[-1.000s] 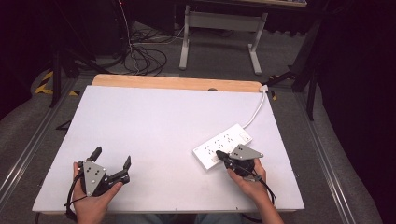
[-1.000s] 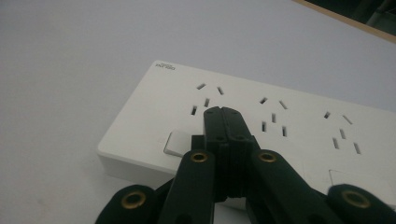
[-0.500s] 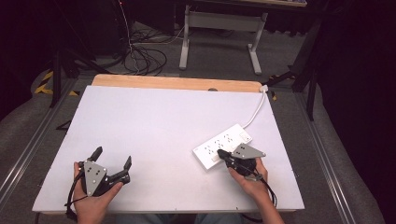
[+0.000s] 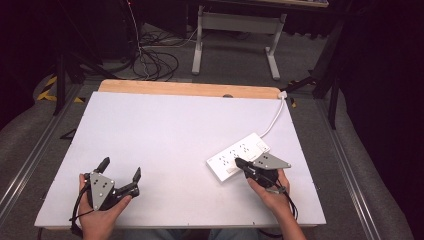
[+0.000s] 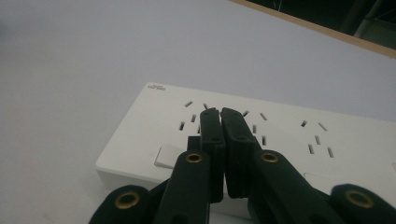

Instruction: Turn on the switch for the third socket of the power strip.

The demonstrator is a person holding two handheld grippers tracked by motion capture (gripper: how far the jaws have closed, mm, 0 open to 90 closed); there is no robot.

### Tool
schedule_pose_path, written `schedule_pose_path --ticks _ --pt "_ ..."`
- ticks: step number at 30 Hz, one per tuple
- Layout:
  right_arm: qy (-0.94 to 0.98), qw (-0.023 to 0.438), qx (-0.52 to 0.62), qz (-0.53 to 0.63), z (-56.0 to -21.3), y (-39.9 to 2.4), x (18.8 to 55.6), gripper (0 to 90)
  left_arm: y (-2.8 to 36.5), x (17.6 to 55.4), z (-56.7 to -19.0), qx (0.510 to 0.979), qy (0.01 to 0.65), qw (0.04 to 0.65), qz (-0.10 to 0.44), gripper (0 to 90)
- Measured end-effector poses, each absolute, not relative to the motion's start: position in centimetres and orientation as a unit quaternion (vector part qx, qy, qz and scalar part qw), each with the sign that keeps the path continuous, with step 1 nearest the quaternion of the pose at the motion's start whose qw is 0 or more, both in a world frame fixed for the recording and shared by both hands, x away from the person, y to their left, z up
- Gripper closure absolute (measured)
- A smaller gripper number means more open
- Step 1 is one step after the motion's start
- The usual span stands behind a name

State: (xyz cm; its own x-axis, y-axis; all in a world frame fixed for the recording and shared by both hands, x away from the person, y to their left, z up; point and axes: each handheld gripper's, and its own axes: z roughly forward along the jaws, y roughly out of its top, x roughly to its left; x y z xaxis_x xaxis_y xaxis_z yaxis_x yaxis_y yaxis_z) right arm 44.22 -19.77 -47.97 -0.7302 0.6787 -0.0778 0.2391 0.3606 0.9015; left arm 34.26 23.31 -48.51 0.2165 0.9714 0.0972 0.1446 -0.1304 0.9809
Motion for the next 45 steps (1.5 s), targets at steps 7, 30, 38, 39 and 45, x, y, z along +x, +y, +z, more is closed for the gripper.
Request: schedule_pose_path --ticks 7,30,38,39,45 --pt "0.775 0.231 0.293 0.51 -47.4 -20.5 44.0 86.1 23.4 34.3 -48.5 0.614 0.454 0.481 0.432 6.2" --pt "0.732 0.249 0.31 0.554 -46.2 -22.4 43.3 72.1 23.3 34.4 -48.5 0.612 0.452 0.485 0.431 6.2" --pt "0.721 0.258 0.309 0.565 -46.0 -23.1 42.9 67.5 23.4 34.4 -48.4 0.609 0.453 0.488 0.43 6.4" --pt "0.721 0.258 0.309 0.565 -46.0 -23.1 42.9 67.5 23.4 34.4 -48.4 0.608 0.453 0.489 0.431 6.4" --pt "0.71 0.263 0.313 0.574 -45.9 -23.9 42.6 65.6 23.4 34.3 -48.3 0.607 0.453 0.49 0.431 6.5"
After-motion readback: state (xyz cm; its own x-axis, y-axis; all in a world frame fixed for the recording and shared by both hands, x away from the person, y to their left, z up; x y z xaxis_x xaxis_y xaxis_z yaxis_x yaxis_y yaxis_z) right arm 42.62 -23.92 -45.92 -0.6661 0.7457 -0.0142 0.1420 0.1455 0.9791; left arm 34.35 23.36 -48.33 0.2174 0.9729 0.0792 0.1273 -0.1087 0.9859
